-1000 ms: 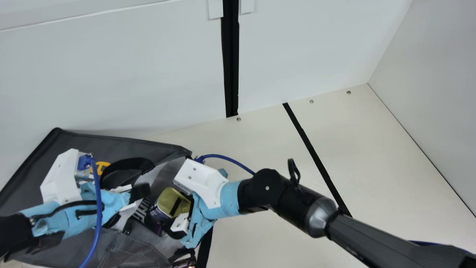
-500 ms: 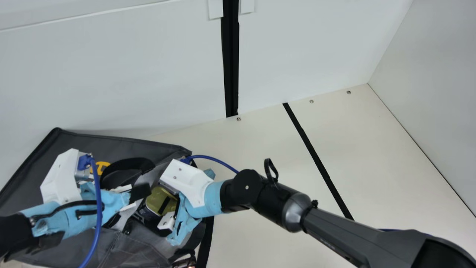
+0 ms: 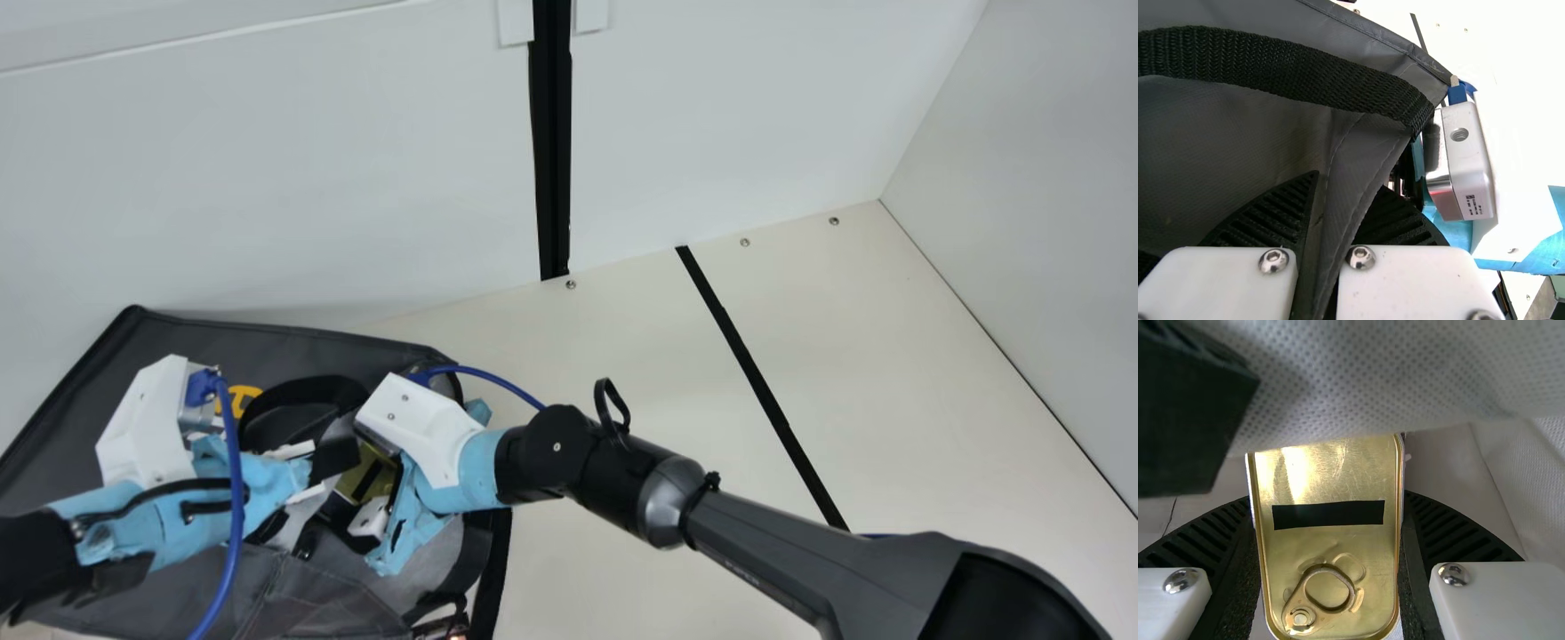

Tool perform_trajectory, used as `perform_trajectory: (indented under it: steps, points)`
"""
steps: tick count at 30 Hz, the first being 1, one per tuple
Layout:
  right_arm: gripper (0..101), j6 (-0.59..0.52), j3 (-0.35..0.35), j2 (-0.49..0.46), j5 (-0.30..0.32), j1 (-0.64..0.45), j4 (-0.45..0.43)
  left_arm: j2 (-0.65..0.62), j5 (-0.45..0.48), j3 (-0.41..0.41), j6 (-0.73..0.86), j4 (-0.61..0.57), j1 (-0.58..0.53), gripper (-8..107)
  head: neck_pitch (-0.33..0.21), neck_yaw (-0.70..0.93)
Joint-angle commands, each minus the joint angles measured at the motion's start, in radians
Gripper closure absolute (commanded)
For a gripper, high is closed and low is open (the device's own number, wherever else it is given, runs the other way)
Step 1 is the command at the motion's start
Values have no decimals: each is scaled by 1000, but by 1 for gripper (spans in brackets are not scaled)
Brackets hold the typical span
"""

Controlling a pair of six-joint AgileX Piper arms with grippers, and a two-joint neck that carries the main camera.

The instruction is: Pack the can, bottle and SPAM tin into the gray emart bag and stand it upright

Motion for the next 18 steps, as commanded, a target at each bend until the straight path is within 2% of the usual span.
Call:
perform_trajectory:
  steps: [1, 18]
  points:
    - [85, 2, -2, 2, -5, 2, 4, 0, 0, 0, 0, 0, 0, 107, -23, -1]
    - [28, 4, -10, -4, -6, -1, 18, 0, 0, 0, 0, 0, 0, 107, -23, -1]
